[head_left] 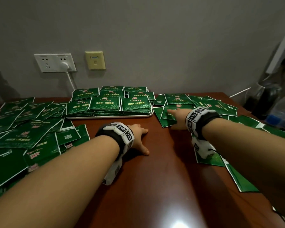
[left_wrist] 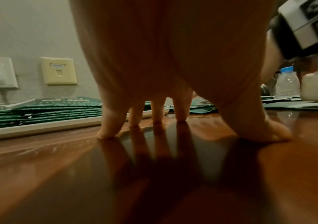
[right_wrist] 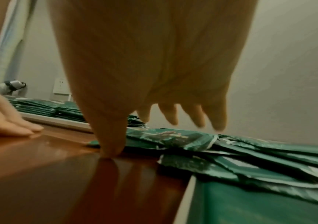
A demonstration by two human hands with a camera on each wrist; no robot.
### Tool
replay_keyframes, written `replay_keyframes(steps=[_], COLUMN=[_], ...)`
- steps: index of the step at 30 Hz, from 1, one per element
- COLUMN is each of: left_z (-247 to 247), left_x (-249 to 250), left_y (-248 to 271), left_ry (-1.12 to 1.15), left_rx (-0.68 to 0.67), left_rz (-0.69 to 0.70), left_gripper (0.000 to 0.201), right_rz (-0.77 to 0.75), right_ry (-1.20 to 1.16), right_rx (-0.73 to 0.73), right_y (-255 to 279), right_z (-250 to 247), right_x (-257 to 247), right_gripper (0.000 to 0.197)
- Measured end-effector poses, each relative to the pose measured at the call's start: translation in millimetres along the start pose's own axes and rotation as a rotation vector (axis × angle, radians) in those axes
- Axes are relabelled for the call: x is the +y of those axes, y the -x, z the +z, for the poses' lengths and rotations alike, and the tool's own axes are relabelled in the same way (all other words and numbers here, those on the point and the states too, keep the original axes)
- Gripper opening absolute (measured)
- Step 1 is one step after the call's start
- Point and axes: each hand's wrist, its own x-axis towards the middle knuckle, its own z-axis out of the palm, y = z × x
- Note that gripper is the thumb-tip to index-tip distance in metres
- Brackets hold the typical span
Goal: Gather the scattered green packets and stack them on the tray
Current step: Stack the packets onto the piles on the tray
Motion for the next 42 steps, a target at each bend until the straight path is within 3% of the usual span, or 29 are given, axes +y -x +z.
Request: replay_keyframes(steps=[7, 17, 22, 27, 33, 36, 38, 40, 42], left_z=[3, 7, 11, 16, 27, 30, 33, 35, 34], left_x=[-3, -3, -5, -3, -16, -19, -18, -16, -13], left_y=[-3, -2, 3, 26, 57, 70, 76, 79, 79], left_ry=[0.018, 0.079, 0.204, 0.205, 0.298, 0.371, 0.378, 0.397, 0.433], left_rx=[0.006, 0.007, 0.089, 0.156, 0.180, 0.195, 0.217, 0.235, 0.237], left_rz=[-0.013, -0.040, -0.049, 0.031, 0.067, 0.041, 0.032, 0.018, 0.004], left_gripper=[0.105, 0.106, 0.130, 0.100, 0.094, 0.088, 0.086, 0.084, 0.080], right_rz=[-0.122, -0.232, -0.387, -0.417, -0.449, -0.381, -0.282, -0.111, 0.035], right_ry=[0.245, 0.309, 0.280, 0.217, 0.035, -0.178, -0.169, -0.158, -0.181], right_rx=[0.049, 0.128, 0.170, 0.187, 0.138, 0.205, 0.237, 0.150, 0.065], right_y=[-1, 30, 72, 113, 134, 129, 121, 113, 102], right_z=[-4, -5, 0, 11, 6, 2, 3, 8, 15], right_x=[-4, -21, -44, -65, -74, -76, -73, -69, -65], right_gripper=[0.054, 0.039, 0.040, 0.037, 0.035, 0.037, 0.060, 0.084, 0.081])
